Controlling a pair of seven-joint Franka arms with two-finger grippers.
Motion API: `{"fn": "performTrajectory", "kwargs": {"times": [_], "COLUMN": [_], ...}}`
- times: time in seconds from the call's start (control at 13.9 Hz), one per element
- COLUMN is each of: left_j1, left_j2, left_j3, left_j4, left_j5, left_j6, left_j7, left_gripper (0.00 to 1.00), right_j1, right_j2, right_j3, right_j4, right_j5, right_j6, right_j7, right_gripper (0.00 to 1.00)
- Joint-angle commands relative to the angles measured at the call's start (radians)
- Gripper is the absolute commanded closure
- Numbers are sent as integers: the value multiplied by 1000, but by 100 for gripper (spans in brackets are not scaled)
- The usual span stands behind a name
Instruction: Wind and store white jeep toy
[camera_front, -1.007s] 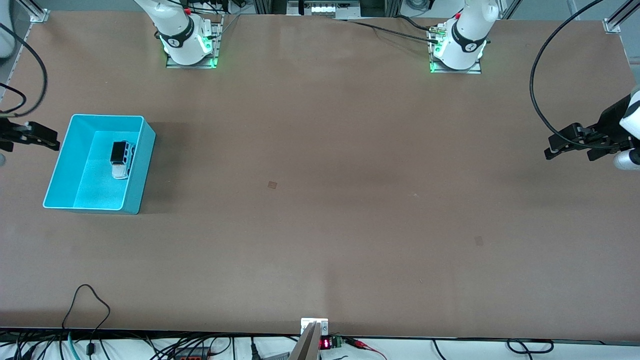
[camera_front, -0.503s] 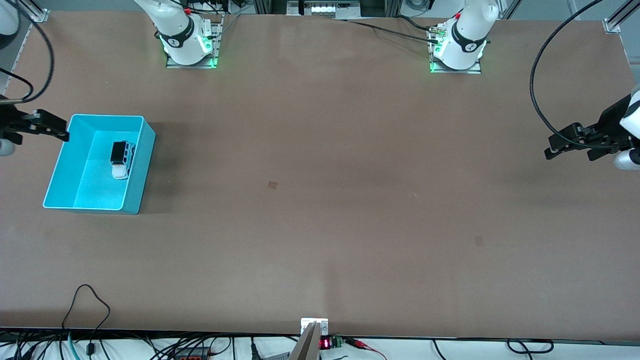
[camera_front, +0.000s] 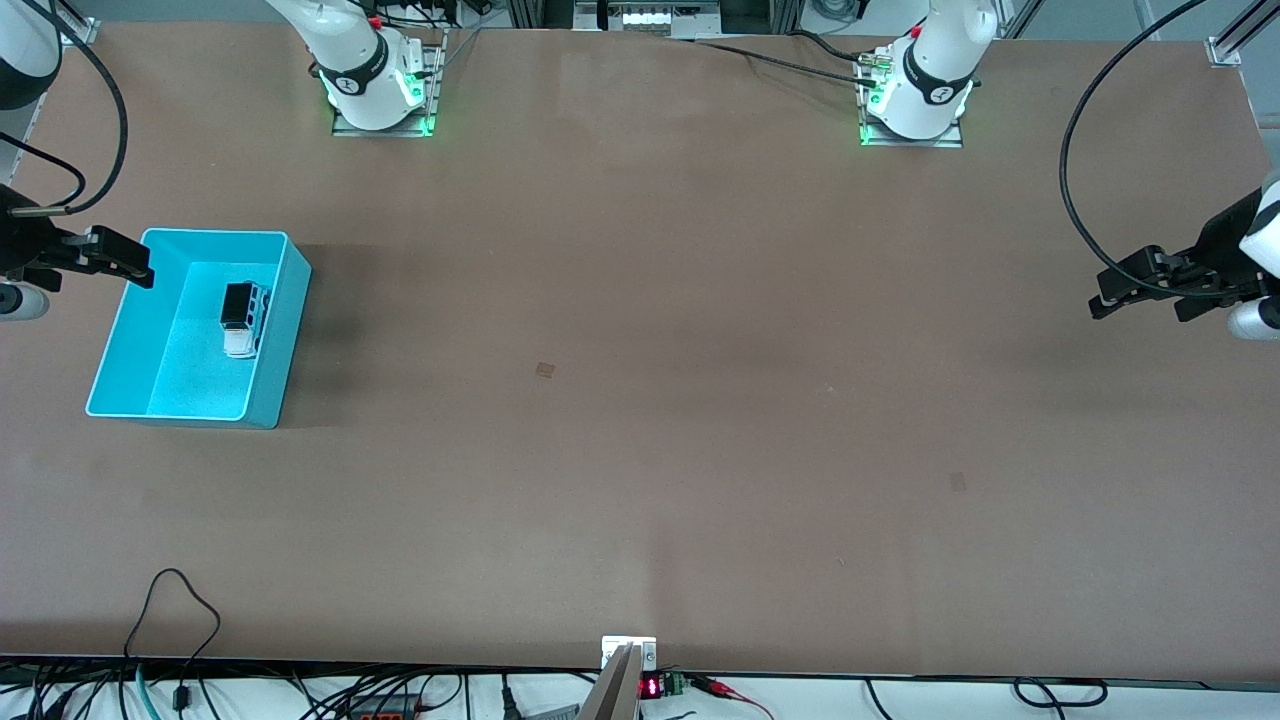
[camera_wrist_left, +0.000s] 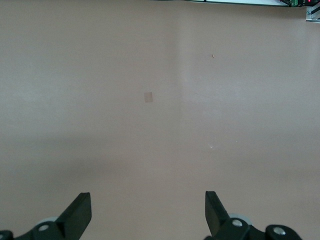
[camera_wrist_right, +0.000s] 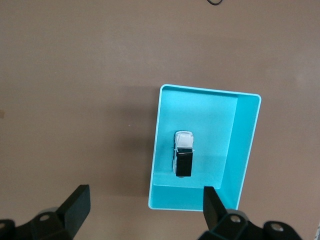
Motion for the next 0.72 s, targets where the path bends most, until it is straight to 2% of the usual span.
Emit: {"fn": "performTrajectory", "kwargs": {"times": [0.0, 0.22, 0.5, 0.65], "left_j1": [2, 0, 2, 0], "left_j2": [-15, -15, -15, -15], "left_j3": [-4, -4, -4, -4], "left_j4": [-7, -7, -7, -7], "left_j5": [18, 20, 20, 20], "left_j6": [-5, -5, -4, -5], "left_j7": [-10, -10, -10, -10], "left_gripper": [0, 0, 0, 0], "right_j1": [9, 29, 95, 100], "right_j2": [8, 9, 6, -3], "right_j3": [-9, -14, -98, -102], "right_j4": [20, 20, 18, 6], "right_j5": [14, 11, 26, 28], "right_j6": [-9, -7, -7, -12], "right_j7": [32, 36, 36, 38], "right_gripper": [0, 0, 0, 0]}}
